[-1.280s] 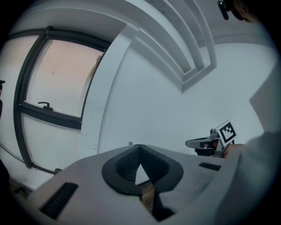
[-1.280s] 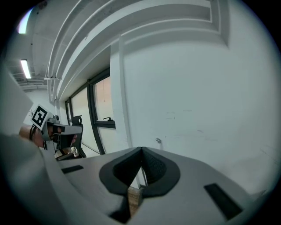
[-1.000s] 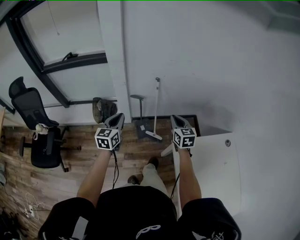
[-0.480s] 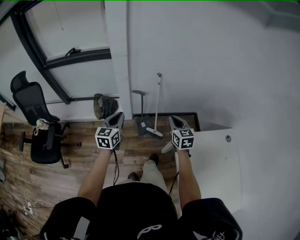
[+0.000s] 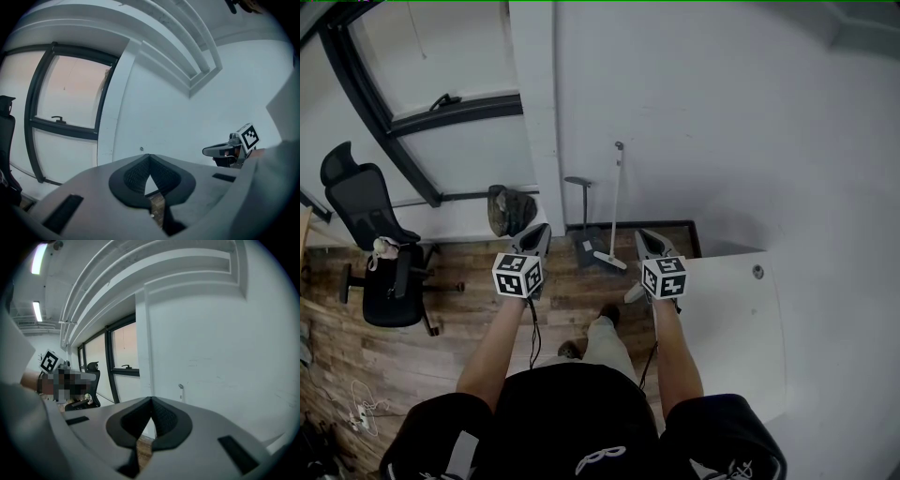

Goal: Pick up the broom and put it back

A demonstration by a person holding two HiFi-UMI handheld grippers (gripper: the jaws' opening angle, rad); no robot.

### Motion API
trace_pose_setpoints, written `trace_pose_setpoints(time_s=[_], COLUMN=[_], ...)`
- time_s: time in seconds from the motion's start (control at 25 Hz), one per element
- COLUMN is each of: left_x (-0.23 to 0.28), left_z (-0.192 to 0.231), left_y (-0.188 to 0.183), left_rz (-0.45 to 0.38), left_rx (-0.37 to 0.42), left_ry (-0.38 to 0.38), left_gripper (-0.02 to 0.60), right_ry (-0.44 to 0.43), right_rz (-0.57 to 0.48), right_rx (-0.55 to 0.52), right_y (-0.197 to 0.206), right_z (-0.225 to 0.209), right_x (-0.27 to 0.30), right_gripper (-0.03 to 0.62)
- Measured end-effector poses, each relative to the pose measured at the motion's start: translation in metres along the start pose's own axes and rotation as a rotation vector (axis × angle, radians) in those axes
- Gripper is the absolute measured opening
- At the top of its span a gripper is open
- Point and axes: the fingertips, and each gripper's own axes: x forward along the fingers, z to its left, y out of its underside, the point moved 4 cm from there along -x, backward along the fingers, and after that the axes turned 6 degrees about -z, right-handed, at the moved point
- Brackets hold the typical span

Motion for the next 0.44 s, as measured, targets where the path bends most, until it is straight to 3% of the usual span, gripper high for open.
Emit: trace_pose_setpoints(time_s=[0.44], left_x=[-0.0051], left_z=[-0.0035], left_y=[0.0028], left_rz=[0.013], left_rx=[-0.003], left_ry=[0.017], left_gripper=[0.017], right_ry=[-0.009], right_rz=[0.004], right_rx=[0.002], right_y=[0.0036], right_z=[0.0081], right_x=[-0.0012], right_gripper=[0.025])
